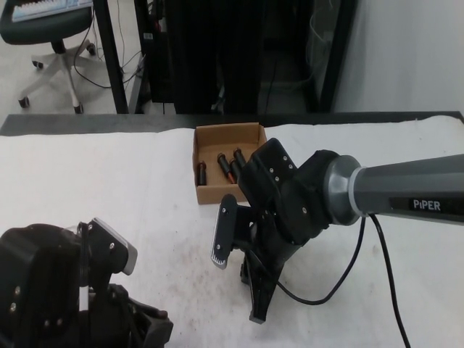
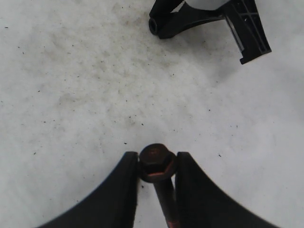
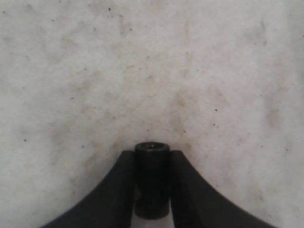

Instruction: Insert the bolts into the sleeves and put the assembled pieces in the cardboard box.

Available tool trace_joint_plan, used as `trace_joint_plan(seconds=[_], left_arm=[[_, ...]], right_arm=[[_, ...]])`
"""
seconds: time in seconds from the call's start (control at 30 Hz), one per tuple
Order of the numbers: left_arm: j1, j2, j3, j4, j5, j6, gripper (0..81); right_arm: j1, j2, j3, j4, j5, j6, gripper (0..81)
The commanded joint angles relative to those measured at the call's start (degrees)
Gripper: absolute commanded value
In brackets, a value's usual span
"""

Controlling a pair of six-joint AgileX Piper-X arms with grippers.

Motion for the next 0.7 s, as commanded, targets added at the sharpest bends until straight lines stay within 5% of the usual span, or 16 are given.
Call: trace_joint_plan(seconds=[0.0,0.17,0.43,0.67], left_arm=[[0.2,-0.1,-0.6,-0.2,0.2,0.1,0.3],[0.2,-0.1,-0.6,-0.2,0.2,0.1,0.3],[0.2,-0.1,-0.6,-0.2,0.2,0.1,0.3],[0.2,-0.1,-0.6,-0.2,0.2,0.1,0.3]], right_arm=[[0.0,0.6,0.1,2.5,0.8,-0.5,22.3],[0.0,0.6,0.1,4.9,1.9,-2.5,29.4],[0.0,0.6,0.1,4.9,2.5,-2.8,28.4],[0.0,0.6,0.1,4.9,2.2,-2.8,5.0]])
